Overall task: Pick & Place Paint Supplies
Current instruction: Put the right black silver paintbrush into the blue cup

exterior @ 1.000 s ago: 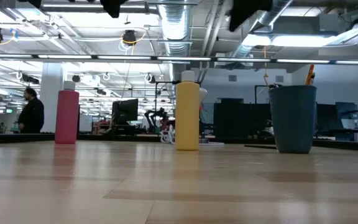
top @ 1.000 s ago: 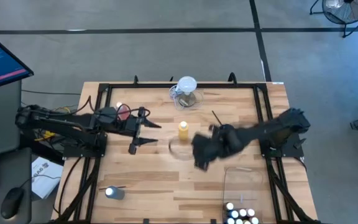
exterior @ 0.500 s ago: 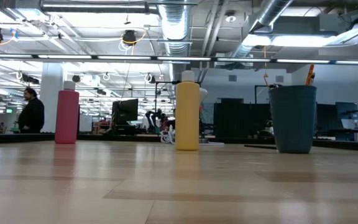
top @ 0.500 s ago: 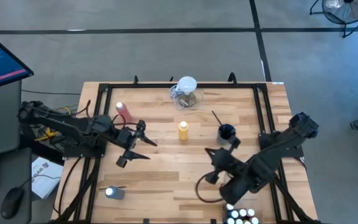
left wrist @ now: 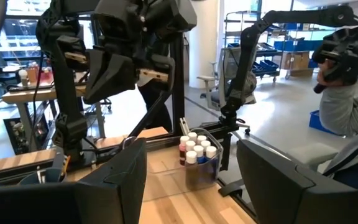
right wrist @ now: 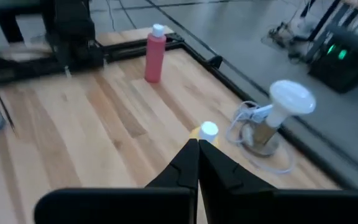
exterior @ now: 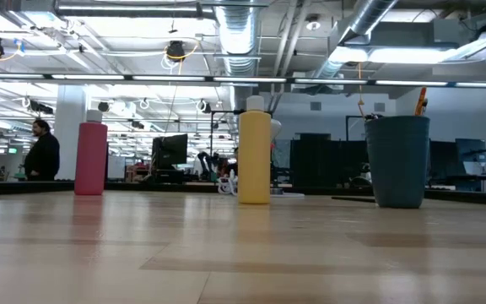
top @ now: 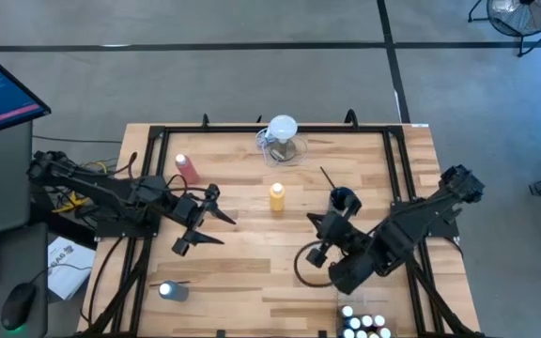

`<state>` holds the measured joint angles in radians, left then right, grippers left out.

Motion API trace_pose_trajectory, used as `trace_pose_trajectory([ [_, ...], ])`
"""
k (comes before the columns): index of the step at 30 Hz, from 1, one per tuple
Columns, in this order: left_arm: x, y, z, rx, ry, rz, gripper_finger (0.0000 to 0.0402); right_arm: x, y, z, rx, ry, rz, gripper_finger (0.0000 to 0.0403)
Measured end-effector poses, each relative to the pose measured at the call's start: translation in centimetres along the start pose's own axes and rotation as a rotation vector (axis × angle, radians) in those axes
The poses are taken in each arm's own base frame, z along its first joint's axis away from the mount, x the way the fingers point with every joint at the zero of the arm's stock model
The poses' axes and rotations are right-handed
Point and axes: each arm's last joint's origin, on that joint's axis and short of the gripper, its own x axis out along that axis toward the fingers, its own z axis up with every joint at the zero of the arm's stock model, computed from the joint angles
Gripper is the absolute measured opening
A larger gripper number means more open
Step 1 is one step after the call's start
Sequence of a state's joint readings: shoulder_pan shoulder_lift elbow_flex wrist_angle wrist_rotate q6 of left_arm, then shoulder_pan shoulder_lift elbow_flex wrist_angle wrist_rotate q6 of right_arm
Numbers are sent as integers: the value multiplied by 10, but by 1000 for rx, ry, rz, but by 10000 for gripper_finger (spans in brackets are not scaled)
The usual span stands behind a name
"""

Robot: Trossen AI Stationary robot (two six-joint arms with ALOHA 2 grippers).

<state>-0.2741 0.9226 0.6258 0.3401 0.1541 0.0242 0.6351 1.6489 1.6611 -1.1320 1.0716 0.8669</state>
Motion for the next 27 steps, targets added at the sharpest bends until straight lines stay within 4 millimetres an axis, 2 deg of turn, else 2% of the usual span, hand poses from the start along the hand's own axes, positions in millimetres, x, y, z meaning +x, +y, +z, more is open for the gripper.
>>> trace_pose_trajectory([
  [3, 0, 0, 0, 0, 0, 0, 209, 10, -1, 5, 64, 24, 9, 1],
  [6, 0, 0, 0, 0, 1, 0, 209, 23, -3, 9, -4, 153, 116, 1],
  [8, 0, 0, 0, 0, 2, 1, 209, 34, -6, 10, -48, 324, 259, 1],
  [11, 0, 0, -1, -1, 8, 4, 209, 44, -23, 15, -30, 632, 448, 1],
  [14, 0, 0, -1, 0, 6, 5, 209, 53, -48, 15, 1, 823, 365, 1],
  [17, 0, 0, 0, 0, 2, 4, 209, 58, -71, 13, -47, 943, 258, 1],
  [20, 0, 0, 0, -2, 2, 4, 209, 57, -77, 14, -116, 926, 319, 1],
  [23, 0, 0, -1, -4, 9, 4, 209, 50, -81, 24, -160, 813, 428, 1],
  [27, 0, 0, -2, -5, 14, 4, 209, 53, -90, 22, -187, 841, 384, 2],
])
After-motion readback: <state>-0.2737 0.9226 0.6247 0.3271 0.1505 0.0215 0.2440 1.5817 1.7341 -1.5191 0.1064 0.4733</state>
